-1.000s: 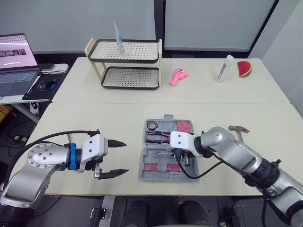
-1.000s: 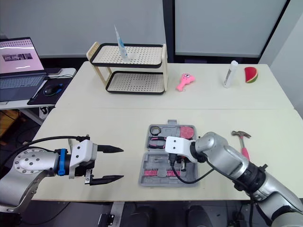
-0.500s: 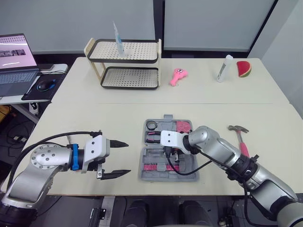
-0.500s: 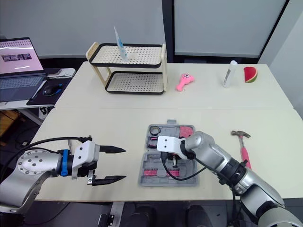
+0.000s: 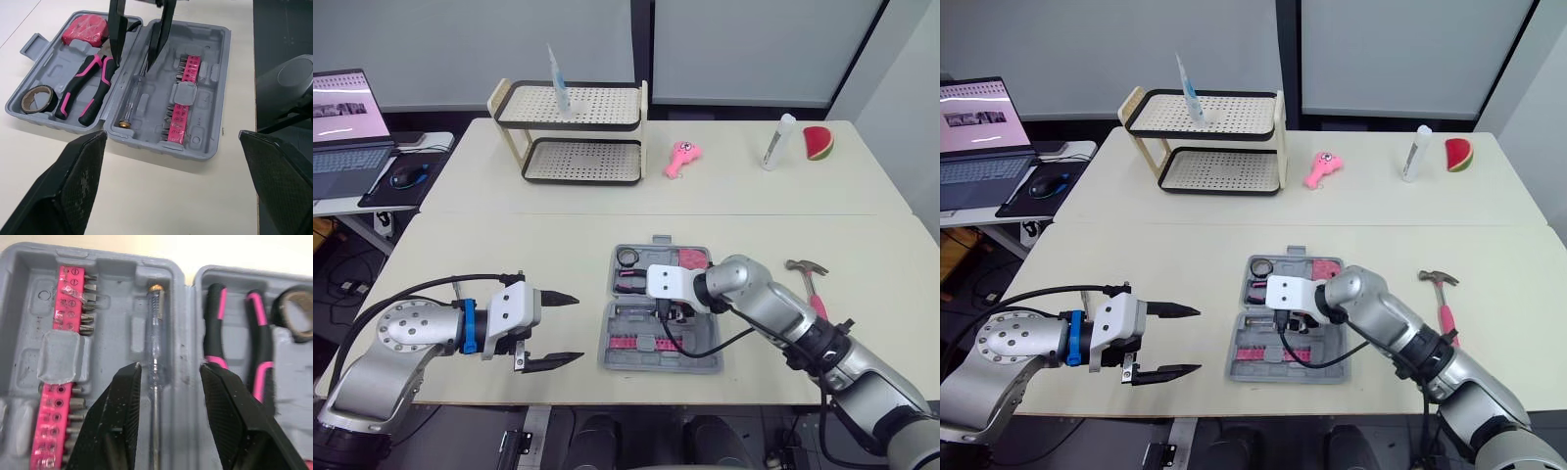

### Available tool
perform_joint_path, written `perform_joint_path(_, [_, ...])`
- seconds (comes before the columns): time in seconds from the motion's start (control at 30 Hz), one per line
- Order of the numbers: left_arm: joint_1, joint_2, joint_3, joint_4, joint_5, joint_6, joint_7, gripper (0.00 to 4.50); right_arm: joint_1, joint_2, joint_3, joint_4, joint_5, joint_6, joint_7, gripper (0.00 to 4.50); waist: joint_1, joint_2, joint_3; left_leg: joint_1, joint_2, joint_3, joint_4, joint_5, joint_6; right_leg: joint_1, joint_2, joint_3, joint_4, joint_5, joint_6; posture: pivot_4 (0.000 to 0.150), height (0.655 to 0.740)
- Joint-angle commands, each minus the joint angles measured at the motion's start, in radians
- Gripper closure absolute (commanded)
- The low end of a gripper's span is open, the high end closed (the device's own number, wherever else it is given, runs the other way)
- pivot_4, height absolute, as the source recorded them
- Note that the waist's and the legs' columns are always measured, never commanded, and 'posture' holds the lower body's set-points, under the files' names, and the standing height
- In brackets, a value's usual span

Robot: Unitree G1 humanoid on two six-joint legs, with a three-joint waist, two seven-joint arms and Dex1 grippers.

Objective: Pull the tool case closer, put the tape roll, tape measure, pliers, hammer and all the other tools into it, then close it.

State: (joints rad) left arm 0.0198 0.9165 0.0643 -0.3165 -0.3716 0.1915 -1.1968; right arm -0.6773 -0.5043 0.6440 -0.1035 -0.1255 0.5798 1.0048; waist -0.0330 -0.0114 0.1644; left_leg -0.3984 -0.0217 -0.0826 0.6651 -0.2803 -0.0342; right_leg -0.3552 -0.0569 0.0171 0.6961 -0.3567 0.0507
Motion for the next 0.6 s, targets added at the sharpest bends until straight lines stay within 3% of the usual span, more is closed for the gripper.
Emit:
perform_joint_path(0.03, [-0.004, 0.0, 0.002, -0.023, -0.006, -0.001, 0.001, 0.0, 0.021, -0.003, -0.032, -0.056, 0.012, -0.035, 0.008, 2.92, 0.0, 0.0, 0.0, 0.0, 0.0, 0.0, 0.0, 0.0, 0.0, 0.0, 0.0, 0.0, 0.0, 0.0, 0.0, 0.15, 0.729])
perform_joint_path(0.37, [-0.009, -0.001, -0.003, -0.025, -0.01, 0.004, 0.003, 0.0, 0.044, 0.035, -0.007, 0.011, -0.034, -0.07, -0.014, 4.44, 0.0, 0.0, 0.0, 0.0, 0.0, 0.0, 0.0, 0.0, 0.0, 0.0, 0.0, 0.0, 0.0, 0.0, 0.0, 0.15, 0.729])
perform_joint_path(0.6, [-0.002, -0.001, -0.002, -0.037, -0.01, 0.014, 0.01, 0.0, 0.043, 0.065, 0.004, 0.115, -0.069, -0.097, -0.03, 4.48, 0.0, 0.0, 0.0, 0.0, 0.0, 0.0, 0.0, 0.0, 0.0, 0.0, 0.0, 0.0, 0.0, 0.0, 0.0, 0.15, 0.729])
